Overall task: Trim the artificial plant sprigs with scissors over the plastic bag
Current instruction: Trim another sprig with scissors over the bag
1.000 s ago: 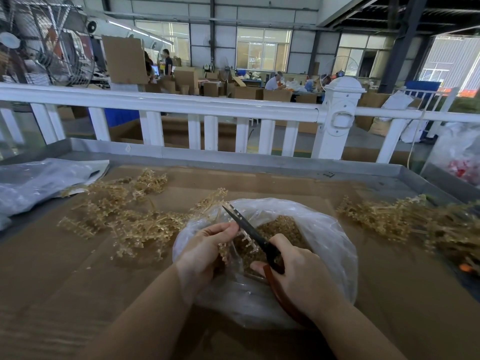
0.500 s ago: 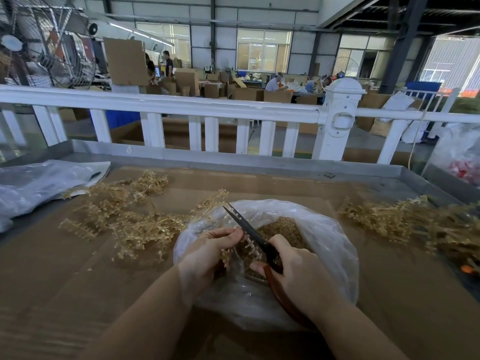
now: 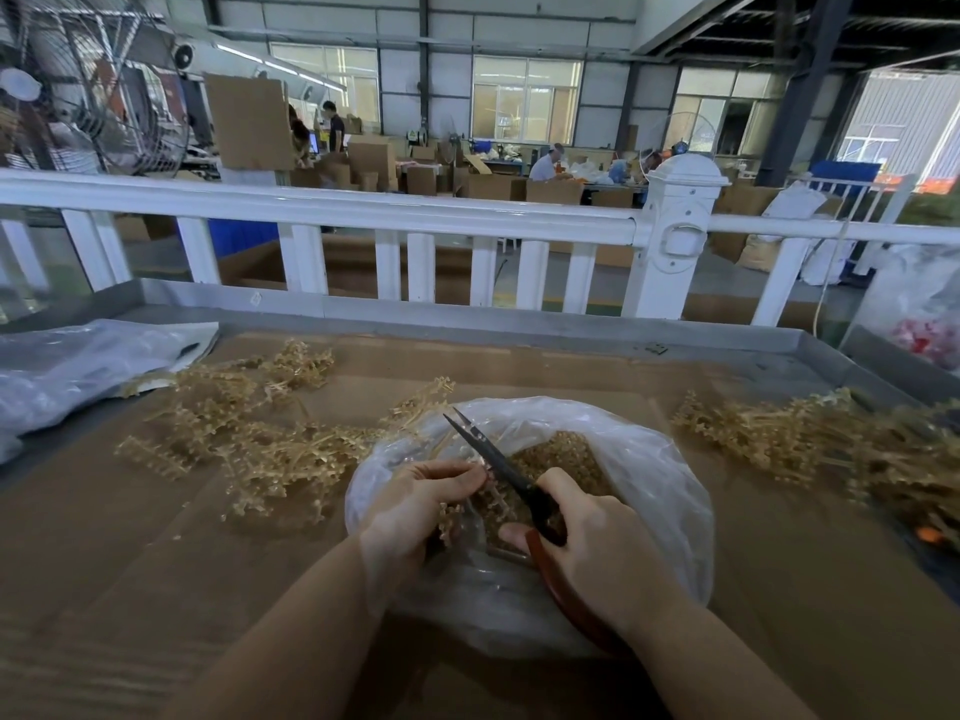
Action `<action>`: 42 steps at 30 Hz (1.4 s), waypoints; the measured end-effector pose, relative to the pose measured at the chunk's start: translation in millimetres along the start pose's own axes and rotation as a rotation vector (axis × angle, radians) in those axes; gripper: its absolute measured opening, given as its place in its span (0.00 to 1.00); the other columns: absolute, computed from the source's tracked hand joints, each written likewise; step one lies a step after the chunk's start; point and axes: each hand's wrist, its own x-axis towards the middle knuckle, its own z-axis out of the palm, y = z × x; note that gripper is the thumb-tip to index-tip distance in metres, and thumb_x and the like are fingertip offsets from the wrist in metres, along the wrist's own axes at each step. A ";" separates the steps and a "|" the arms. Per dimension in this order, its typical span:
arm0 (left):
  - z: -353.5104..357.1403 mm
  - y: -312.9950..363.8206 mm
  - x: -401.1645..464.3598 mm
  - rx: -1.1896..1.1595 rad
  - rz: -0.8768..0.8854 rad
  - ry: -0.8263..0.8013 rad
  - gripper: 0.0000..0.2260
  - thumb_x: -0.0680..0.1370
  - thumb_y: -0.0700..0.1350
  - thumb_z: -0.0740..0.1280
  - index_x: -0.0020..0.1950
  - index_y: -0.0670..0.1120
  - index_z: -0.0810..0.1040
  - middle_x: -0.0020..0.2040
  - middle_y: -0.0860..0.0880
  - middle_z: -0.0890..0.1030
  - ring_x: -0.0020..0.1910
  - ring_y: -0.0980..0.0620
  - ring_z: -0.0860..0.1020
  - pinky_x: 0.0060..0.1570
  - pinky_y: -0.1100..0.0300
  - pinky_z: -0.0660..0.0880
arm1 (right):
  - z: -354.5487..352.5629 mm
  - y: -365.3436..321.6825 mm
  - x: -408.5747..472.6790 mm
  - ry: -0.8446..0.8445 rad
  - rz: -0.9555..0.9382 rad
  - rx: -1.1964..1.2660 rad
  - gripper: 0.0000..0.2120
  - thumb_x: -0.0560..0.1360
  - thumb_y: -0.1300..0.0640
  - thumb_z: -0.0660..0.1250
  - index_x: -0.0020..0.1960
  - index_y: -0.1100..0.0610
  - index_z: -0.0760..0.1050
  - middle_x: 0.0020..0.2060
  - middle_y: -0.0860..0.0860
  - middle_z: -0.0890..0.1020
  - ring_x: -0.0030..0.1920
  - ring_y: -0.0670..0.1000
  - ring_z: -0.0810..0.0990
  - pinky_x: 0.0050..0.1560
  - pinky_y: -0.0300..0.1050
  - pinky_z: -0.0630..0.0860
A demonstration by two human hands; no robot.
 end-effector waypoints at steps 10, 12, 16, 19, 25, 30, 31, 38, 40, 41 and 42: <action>6.3 3.2 -7.0 0.124 0.012 0.053 0.02 0.70 0.41 0.73 0.39 0.47 0.85 0.38 0.49 0.85 0.38 0.53 0.83 0.34 0.63 0.75 | -0.1 2.4 -1.3 -0.001 -0.001 -0.013 0.16 0.72 0.35 0.64 0.47 0.46 0.69 0.31 0.41 0.75 0.34 0.39 0.75 0.34 0.30 0.69; 7.3 3.8 -7.7 0.145 0.018 0.050 0.02 0.70 0.41 0.73 0.42 0.46 0.84 0.38 0.50 0.85 0.40 0.53 0.82 0.36 0.62 0.73 | -0.3 2.8 -0.6 -0.014 -0.004 -0.010 0.16 0.72 0.35 0.63 0.48 0.46 0.69 0.32 0.41 0.76 0.34 0.40 0.75 0.35 0.30 0.70; 7.0 4.1 -8.4 0.146 0.005 0.048 0.03 0.71 0.41 0.73 0.43 0.45 0.84 0.39 0.48 0.85 0.45 0.49 0.81 0.40 0.59 0.73 | 0.5 2.9 0.9 -0.028 -0.003 -0.002 0.15 0.73 0.37 0.64 0.48 0.47 0.68 0.29 0.40 0.72 0.31 0.39 0.73 0.34 0.30 0.69; 6.5 4.3 -7.8 0.167 0.005 0.029 0.06 0.72 0.40 0.72 0.36 0.47 0.86 0.40 0.47 0.85 0.43 0.49 0.82 0.39 0.59 0.75 | -0.1 3.9 2.3 -0.020 -0.007 -0.021 0.15 0.74 0.36 0.63 0.49 0.47 0.68 0.28 0.40 0.72 0.29 0.39 0.72 0.32 0.30 0.69; 7.3 2.4 -8.0 0.179 0.015 0.039 0.05 0.72 0.40 0.72 0.37 0.47 0.85 0.39 0.50 0.85 0.37 0.55 0.83 0.33 0.64 0.76 | -0.3 3.9 0.4 -0.010 -0.007 -0.036 0.14 0.73 0.35 0.63 0.48 0.44 0.67 0.31 0.39 0.73 0.31 0.37 0.72 0.33 0.28 0.67; 8.7 1.7 -7.7 0.207 0.025 0.064 0.07 0.71 0.41 0.73 0.35 0.50 0.86 0.40 0.50 0.85 0.47 0.49 0.82 0.47 0.56 0.75 | -1.5 2.8 0.0 -0.023 -0.009 -0.036 0.13 0.73 0.36 0.63 0.47 0.42 0.66 0.31 0.39 0.73 0.33 0.36 0.73 0.34 0.27 0.67; 8.9 1.6 -7.7 0.208 0.023 0.071 0.06 0.71 0.40 0.73 0.35 0.50 0.86 0.40 0.50 0.85 0.48 0.48 0.81 0.49 0.55 0.75 | -1.3 3.0 0.2 -0.024 -0.007 -0.033 0.13 0.73 0.36 0.63 0.47 0.42 0.65 0.30 0.39 0.72 0.32 0.35 0.72 0.34 0.27 0.67; 9.4 1.9 -7.3 0.168 0.015 0.110 0.01 0.71 0.40 0.73 0.41 0.46 0.84 0.39 0.49 0.85 0.48 0.49 0.80 0.44 0.57 0.76 | 1.2 6.4 3.1 -0.014 -0.020 -0.022 0.13 0.74 0.36 0.63 0.47 0.44 0.66 0.27 0.40 0.71 0.28 0.39 0.72 0.30 0.30 0.68; 9.0 1.3 -7.1 0.148 0.025 0.113 0.01 0.71 0.41 0.73 0.40 0.46 0.84 0.37 0.50 0.85 0.46 0.50 0.80 0.38 0.60 0.75 | 1.4 7.1 4.1 -0.005 -0.022 -0.028 0.14 0.74 0.37 0.63 0.48 0.46 0.68 0.27 0.40 0.71 0.27 0.39 0.72 0.30 0.30 0.68; 9.1 0.6 -6.5 0.142 0.030 0.111 0.01 0.71 0.41 0.73 0.40 0.47 0.84 0.38 0.49 0.85 0.46 0.49 0.80 0.40 0.58 0.75 | 1.2 7.3 4.4 0.003 -0.016 -0.023 0.15 0.74 0.36 0.63 0.48 0.47 0.69 0.27 0.40 0.71 0.28 0.39 0.72 0.31 0.30 0.68; 9.1 0.0 -6.0 0.141 0.037 0.106 0.01 0.71 0.42 0.73 0.40 0.47 0.84 0.39 0.48 0.85 0.46 0.48 0.81 0.43 0.56 0.76 | 1.1 7.3 4.5 0.016 -0.004 -0.003 0.15 0.73 0.36 0.63 0.48 0.47 0.69 0.28 0.40 0.72 0.29 0.39 0.74 0.31 0.30 0.69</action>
